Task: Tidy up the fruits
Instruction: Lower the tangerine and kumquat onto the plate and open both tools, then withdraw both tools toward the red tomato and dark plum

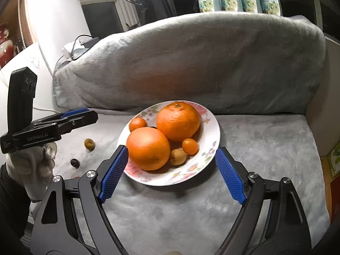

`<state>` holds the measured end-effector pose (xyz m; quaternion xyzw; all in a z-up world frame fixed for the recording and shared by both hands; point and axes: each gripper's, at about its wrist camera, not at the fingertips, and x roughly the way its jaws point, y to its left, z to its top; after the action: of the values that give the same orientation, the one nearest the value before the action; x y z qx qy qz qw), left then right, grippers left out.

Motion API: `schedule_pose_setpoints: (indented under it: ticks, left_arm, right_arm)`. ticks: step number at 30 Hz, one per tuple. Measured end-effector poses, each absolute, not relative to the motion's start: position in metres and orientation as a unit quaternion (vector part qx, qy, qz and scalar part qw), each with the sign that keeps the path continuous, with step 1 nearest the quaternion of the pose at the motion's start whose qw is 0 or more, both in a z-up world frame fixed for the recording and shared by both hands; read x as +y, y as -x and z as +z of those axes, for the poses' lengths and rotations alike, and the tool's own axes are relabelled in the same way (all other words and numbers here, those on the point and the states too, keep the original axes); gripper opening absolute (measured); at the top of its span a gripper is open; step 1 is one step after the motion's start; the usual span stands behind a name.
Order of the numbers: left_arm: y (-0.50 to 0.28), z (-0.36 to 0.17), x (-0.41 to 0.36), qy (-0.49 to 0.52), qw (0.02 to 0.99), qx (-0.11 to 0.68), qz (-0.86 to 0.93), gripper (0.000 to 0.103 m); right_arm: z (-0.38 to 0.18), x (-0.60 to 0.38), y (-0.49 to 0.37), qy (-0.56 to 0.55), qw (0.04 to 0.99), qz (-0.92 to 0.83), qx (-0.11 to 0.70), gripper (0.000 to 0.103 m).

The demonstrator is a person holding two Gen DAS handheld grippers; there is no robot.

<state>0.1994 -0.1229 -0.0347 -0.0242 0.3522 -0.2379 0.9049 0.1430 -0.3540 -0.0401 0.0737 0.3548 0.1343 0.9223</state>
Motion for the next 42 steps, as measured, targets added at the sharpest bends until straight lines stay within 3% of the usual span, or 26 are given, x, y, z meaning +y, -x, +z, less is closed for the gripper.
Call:
schedule_pose_setpoints:
  ticks: [14, 31, 42]
  left_arm:
    - [-0.167, -0.031, -0.048, 0.038, 0.919, 0.342, -0.191, 0.069]
    - [-0.140, -0.072, -0.004, 0.064, 0.910, 0.372, -0.173, 0.069]
    - [-0.136, -0.094, -0.004, 0.070, 0.895, 0.398, -0.191, 0.051]
  right_arm:
    - [-0.024, -0.305, -0.111, -0.025, 0.921, 0.190, 0.338, 0.086]
    - [-0.032, -0.223, -0.093, 0.057, 0.887, 0.286, 0.359, 0.086]
    - [-0.053, -0.177, -0.093, 0.116, 0.848, 0.339, 0.389, 0.074]
